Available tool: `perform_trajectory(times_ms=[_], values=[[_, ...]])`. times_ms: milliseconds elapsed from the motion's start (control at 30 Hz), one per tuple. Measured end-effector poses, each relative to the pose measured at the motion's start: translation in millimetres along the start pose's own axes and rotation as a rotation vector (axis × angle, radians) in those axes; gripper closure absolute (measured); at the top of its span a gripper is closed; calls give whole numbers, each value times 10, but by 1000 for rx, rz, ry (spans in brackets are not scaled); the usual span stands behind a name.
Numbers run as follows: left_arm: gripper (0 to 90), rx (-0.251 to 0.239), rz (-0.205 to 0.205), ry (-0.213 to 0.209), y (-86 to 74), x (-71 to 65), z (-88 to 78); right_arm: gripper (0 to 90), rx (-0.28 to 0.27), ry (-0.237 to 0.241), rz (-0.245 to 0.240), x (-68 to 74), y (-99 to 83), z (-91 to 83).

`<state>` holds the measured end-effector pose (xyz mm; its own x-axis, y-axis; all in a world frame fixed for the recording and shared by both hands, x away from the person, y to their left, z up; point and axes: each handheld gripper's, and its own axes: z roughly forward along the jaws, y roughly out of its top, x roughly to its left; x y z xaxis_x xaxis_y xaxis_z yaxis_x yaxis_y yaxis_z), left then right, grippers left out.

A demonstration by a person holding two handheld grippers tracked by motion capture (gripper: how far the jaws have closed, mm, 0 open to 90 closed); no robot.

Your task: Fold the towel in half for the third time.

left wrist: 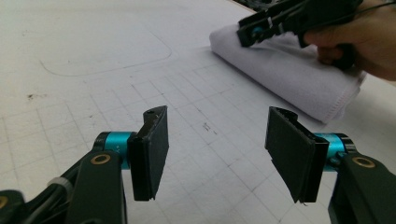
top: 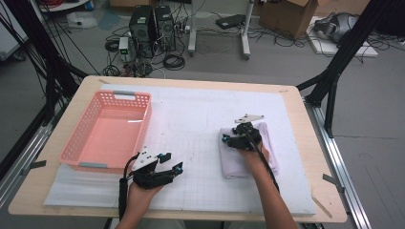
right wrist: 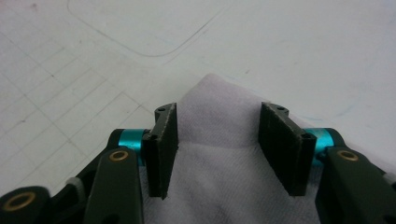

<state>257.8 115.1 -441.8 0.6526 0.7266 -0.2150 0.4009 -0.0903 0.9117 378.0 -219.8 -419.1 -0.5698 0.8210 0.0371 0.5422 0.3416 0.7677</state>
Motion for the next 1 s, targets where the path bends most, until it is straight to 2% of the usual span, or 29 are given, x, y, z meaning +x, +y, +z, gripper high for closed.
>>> perform_trajectory(times_ms=[67,133,200,367,400,433,500,533,633,700,767,867,933,1000], values=[[398,-4,2,1,2,-2,-4,480,-54,-21,14,-61,-8,-145],[397,-9,-2,0,3,-5,-12,562,-70,-53,15,-165,-67,-298],[397,-15,-4,3,4,-4,-16,644,-46,-74,13,-261,-153,-373],[397,-21,-5,-1,6,-12,-17,695,52,-159,43,-501,-443,-383],[397,-21,-3,-4,5,-14,-14,698,35,-160,67,-534,-484,-401],[397,-19,-3,-6,4,-18,-12,699,34,-180,69,-540,-489,-422],[397,-15,-1,-7,3,-22,-14,696,26,-226,49,-521,-500,-471],[397,-16,1,-5,2,-23,-16,685,14,-222,58,-521,-513,-502],[397,-20,-2,-2,3,-16,-21,663,-93,-174,112,-555,-603,-739],[397,-19,-5,-1,3,-9,-18,662,-130,-150,122,-550,-680,-895],[397,-19,-5,0,5,-11,-15,684,-125,-125,104,-522,-773,-991],[396,-23,-1,-3,5,-26,-8,732,-85,-103,63,-484,-922,-1017],[395,-23,0,-6,6,-31,-5,756,-51,-93,61,-478,-1008,-998],[391,-37,0,-13,9,-52,1,763,-40,-93,76,-493,-1061,-1007]])
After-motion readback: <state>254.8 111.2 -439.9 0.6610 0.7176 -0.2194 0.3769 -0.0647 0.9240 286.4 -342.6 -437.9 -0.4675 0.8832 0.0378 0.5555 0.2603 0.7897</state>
